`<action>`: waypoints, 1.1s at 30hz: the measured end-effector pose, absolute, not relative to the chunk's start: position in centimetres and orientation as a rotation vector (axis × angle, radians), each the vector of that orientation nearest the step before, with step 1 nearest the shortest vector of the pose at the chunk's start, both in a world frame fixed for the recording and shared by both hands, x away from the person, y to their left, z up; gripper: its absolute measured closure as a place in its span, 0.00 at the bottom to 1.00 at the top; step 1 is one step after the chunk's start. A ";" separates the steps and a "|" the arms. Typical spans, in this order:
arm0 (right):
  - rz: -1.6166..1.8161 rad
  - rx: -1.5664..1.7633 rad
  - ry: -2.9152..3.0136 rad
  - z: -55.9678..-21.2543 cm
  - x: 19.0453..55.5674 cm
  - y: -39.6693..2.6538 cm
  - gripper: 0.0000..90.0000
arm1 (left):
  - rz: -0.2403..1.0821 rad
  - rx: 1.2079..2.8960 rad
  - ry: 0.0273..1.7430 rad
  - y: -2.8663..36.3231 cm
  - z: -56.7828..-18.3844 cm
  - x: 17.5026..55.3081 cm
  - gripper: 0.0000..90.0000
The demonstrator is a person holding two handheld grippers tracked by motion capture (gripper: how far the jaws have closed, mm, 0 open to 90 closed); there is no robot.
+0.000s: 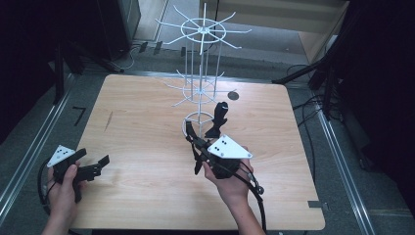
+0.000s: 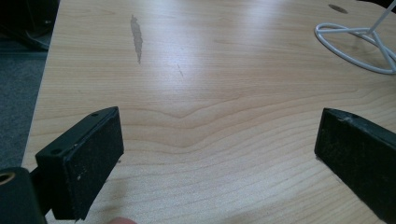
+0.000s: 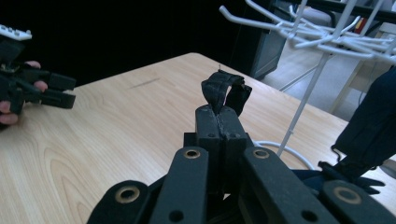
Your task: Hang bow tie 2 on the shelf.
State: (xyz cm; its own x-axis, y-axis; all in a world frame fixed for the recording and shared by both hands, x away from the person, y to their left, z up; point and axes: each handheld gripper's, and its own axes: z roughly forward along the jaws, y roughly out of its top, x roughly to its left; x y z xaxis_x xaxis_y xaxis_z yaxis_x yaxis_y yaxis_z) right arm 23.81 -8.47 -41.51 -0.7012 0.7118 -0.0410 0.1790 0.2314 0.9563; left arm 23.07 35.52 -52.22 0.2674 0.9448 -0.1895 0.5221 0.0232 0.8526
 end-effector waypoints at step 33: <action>1.483 0.818 1.972 -38.9 25.7 -8.9 1.00 | 0.582 1.628 1.378 35.6 -52.2 23.1 0.02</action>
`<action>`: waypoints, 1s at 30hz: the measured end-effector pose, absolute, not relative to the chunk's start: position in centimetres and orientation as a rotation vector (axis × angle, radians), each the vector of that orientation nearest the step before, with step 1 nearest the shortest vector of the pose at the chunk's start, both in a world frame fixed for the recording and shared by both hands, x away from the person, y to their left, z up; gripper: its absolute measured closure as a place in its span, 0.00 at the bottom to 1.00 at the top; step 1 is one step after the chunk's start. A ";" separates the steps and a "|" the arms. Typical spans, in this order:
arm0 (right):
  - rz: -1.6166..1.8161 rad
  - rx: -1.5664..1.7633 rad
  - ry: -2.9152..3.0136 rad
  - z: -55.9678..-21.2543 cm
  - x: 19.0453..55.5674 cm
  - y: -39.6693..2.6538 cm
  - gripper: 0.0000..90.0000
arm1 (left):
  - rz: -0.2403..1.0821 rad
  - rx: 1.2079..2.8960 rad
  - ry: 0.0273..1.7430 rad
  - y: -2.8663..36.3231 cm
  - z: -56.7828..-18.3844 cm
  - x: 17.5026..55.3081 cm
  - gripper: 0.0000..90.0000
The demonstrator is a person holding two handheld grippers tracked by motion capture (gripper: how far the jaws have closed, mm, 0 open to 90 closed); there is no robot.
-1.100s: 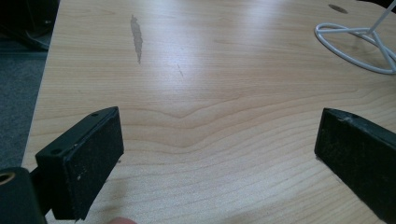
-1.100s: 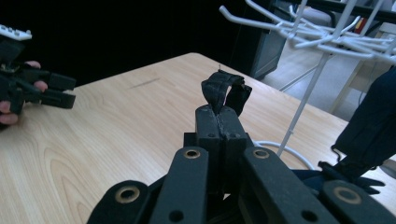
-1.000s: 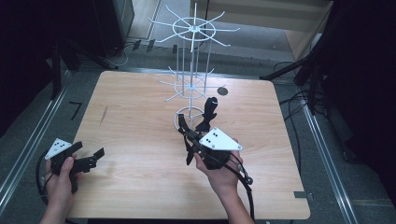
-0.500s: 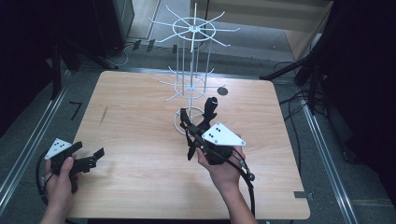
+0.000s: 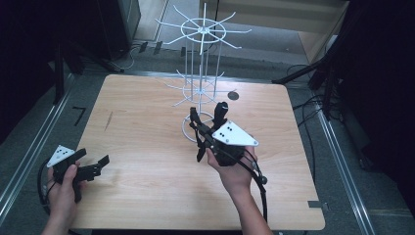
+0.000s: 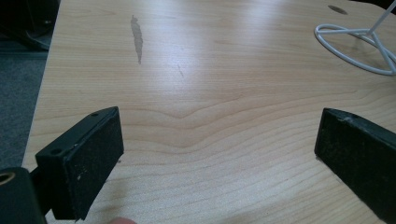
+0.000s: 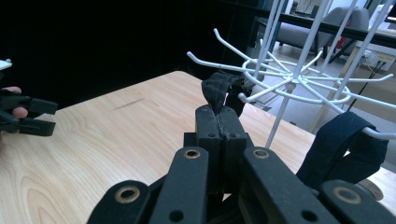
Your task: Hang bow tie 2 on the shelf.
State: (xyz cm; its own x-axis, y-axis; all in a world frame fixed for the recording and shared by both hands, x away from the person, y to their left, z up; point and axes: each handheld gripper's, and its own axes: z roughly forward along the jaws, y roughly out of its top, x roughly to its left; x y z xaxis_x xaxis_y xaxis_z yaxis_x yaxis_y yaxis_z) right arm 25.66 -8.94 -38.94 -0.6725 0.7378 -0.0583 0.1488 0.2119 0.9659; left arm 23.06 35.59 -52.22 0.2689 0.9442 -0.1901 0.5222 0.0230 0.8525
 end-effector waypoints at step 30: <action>1.448 0.969 1.949 -39.4 28.6 -9.5 1.00 | 0.580 1.626 1.377 35.6 -52.2 23.1 0.02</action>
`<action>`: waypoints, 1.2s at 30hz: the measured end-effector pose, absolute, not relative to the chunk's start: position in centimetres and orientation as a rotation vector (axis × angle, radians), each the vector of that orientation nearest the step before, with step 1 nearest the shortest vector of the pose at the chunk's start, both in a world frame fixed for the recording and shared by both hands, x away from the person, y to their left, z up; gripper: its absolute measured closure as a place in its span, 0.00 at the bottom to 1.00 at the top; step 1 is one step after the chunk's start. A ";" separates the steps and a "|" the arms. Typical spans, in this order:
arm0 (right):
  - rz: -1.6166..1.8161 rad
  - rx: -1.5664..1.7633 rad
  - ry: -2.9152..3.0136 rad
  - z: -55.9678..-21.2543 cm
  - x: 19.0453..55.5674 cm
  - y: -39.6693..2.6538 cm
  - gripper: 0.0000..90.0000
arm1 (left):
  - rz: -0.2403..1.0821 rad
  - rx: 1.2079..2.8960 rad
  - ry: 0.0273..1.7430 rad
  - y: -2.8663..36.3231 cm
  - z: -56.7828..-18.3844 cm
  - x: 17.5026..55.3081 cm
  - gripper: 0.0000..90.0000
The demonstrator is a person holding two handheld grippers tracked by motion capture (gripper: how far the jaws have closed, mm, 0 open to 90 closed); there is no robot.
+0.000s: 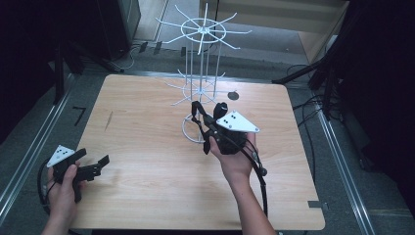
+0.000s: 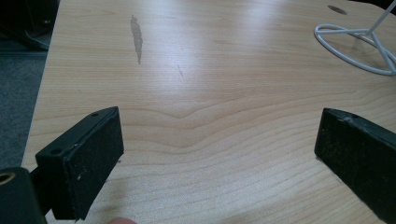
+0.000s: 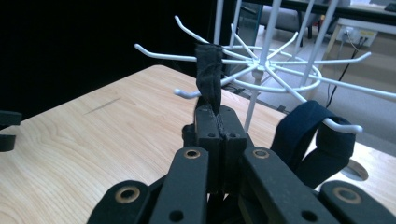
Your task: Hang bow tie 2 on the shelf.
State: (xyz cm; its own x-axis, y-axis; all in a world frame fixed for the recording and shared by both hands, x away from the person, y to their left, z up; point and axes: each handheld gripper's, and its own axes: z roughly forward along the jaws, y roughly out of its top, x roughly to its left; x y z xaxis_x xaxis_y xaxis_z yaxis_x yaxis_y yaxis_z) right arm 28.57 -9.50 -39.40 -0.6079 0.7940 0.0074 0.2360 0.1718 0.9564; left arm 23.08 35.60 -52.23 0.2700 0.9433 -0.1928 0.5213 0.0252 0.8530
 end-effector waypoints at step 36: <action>1.394 1.128 1.915 -42.7 30.6 -9.7 0.80 | 0.581 1.623 1.375 35.6 -52.2 23.1 0.02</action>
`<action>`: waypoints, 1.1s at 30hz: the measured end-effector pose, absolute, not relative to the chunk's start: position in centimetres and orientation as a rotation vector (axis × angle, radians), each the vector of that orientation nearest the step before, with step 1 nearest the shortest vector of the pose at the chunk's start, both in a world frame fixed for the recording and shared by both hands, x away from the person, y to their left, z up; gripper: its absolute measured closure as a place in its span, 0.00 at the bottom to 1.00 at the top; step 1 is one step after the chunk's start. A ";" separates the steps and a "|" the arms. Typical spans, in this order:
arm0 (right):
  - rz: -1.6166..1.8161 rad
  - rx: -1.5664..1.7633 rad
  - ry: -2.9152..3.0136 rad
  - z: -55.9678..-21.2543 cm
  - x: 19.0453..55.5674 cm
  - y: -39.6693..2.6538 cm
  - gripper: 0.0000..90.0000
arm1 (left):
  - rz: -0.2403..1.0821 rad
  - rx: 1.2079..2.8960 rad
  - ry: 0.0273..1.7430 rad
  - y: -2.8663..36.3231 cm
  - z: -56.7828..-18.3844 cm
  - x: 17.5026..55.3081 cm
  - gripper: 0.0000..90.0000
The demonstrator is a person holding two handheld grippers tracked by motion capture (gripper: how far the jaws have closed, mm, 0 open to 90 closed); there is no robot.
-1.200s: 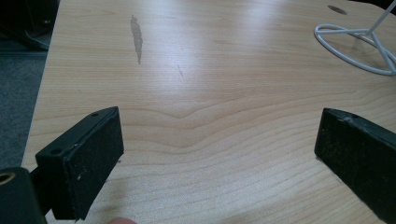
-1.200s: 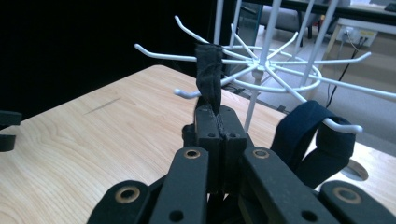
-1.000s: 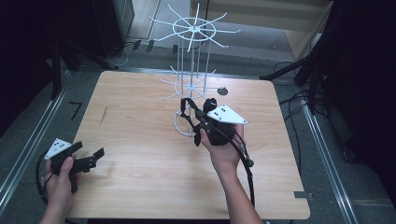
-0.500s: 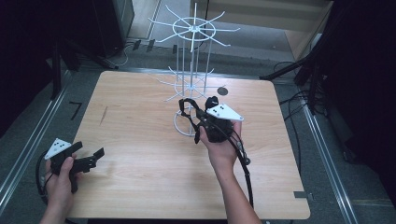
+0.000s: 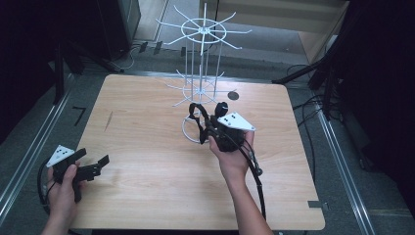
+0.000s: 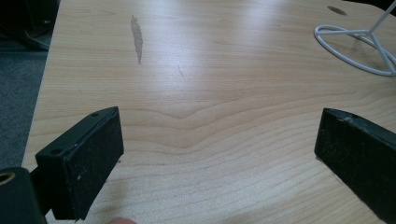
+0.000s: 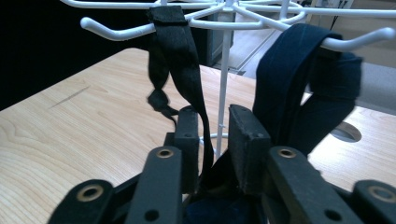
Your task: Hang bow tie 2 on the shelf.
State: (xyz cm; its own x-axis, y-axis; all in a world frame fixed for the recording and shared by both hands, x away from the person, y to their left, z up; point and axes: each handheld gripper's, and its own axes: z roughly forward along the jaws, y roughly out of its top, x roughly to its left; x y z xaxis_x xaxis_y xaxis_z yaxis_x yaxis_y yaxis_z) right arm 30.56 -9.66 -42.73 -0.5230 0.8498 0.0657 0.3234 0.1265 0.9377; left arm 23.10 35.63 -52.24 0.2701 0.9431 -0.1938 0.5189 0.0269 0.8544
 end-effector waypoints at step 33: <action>1.474 1.088 1.901 -42.8 27.3 -12.8 0.26 | 0.587 1.629 1.378 35.6 -52.2 23.1 0.02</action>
State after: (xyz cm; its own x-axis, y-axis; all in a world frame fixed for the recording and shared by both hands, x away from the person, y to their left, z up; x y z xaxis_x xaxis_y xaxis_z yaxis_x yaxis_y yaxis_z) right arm 27.33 -12.84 -42.84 -0.5578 0.8255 0.0853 0.2884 0.0964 0.9526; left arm 23.05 35.59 -52.21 0.2680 0.9452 -0.1864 0.5204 0.0208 0.8537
